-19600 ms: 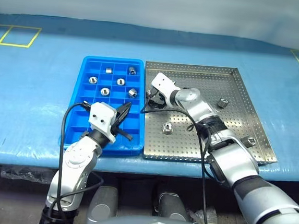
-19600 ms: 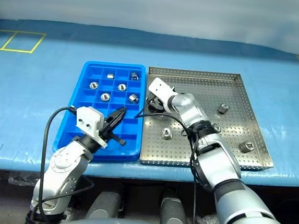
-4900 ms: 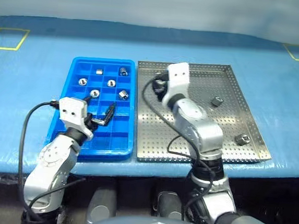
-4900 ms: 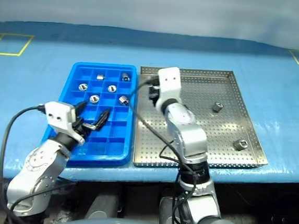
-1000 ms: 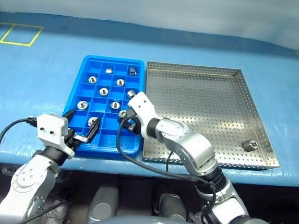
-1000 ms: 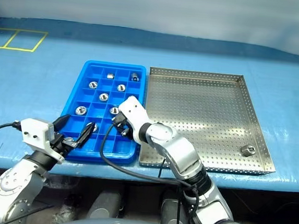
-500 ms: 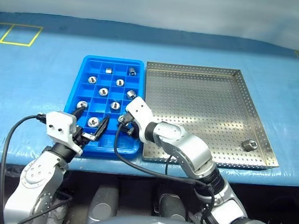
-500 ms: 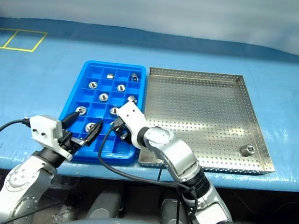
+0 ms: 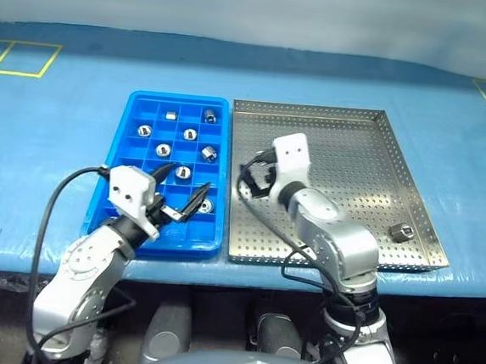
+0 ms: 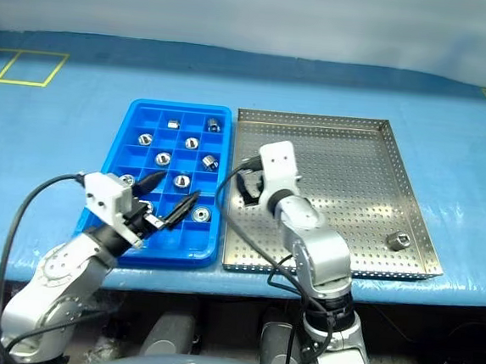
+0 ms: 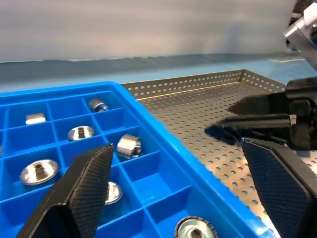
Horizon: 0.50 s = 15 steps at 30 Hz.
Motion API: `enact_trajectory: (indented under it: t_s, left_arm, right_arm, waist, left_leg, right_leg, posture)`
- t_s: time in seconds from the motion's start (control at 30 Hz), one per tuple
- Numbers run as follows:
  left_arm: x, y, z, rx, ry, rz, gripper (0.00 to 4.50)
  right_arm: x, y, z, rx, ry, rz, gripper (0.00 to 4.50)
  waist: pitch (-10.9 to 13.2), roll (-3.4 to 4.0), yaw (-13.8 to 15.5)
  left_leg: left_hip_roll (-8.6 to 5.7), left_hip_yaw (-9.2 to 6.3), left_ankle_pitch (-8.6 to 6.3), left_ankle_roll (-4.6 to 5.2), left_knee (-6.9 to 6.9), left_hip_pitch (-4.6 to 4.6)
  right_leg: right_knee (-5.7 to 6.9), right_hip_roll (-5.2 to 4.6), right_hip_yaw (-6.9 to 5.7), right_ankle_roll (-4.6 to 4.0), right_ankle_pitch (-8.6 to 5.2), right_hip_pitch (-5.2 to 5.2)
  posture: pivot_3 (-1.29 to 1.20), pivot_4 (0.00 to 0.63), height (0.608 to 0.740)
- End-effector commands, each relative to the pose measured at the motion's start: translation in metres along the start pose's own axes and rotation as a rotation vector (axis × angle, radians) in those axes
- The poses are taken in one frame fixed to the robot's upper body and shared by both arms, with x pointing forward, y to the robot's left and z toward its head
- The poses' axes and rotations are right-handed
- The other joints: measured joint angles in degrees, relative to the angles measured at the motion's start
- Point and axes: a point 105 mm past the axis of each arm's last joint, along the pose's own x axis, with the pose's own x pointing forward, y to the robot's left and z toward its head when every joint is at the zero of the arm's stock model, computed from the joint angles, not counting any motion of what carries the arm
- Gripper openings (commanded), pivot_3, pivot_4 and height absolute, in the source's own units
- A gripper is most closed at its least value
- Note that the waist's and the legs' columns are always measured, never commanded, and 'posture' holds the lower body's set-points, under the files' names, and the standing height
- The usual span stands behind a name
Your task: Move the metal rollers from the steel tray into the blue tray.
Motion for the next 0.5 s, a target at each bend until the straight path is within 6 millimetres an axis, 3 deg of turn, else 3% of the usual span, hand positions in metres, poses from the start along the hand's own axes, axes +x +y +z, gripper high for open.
enact_trajectory:
  t_s: [0.03, 0.17, 0.27, 0.37, 0.5]
  left_arm:
    - [0.009, -0.01, 0.003, -0.013, -0.016, -0.073, 4.5]
    - [0.016, -0.013, 0.002, -0.017, -0.014, -0.115, 4.5]
    - [0.019, -0.016, 0.001, -0.02, -0.012, -0.138, 4.5]
    - [0.019, -0.017, 0.001, -0.021, -0.012, -0.145, 4.5]
    - [0.019, -0.017, 0.001, -0.023, -0.011, -0.148, 4.5]
  right_arm:
    - [-0.015, -0.052, 0.006, 0.117, -0.092, -0.343, 4.48]
    - [-0.032, -0.081, 0.0, 0.142, -0.148, -0.672, 4.48]
    - [-0.042, -0.089, 0.001, 0.069, -0.202, -0.866, 4.48]
    - [-0.047, -0.091, -0.004, 0.079, -0.21, -0.977, 4.48]
    - [-0.043, -0.09, -0.014, 0.196, -0.186, -0.991, 4.48]
  waist:
    - [0.0, 0.01, -0.7]
    - [0.0, 0.07, -2.6]
    - [0.0, 0.09, -4.1]
    - [0.0, 0.1, -5.0]
    - [0.0, 0.1, -5.2]
  left_leg:
    - [-0.02, 0.01, 0.0, 0.0, -0.01, 0.0]
    - [-0.04, 0.07, 0.0, 0.01, 0.02, -0.02]
    - [0.0, 0.08, 0.0, 0.01, 0.02, 0.05]
    - [0.01, 0.07, 0.0, 0.01, 0.01, 0.07]
    - [-0.01, 0.07, 0.0, 0.02, 0.01, 0.06]
  right_leg:
    - [0.0, -0.01, 0.02, 0.01, 0.0, -0.01]
    - [-0.02, -0.05, 0.08, -0.02, 0.04, -0.03]
    - [0.03, -0.01, 0.09, 0.03, 0.01, -0.03]
    - [0.1, 0.01, 0.11, 0.02, 0.02, -0.04]
    - [0.1, -0.01, 0.13, -0.1, 0.12, -0.02]
  posture:
    - [-0.02, 0.15, 0.74]
    - [-0.05, 0.15, 0.74]
    - [-0.06, 0.15, 0.74]
    - [-0.05, 0.15, 0.74]
    - [-0.04, 0.15, 0.74]
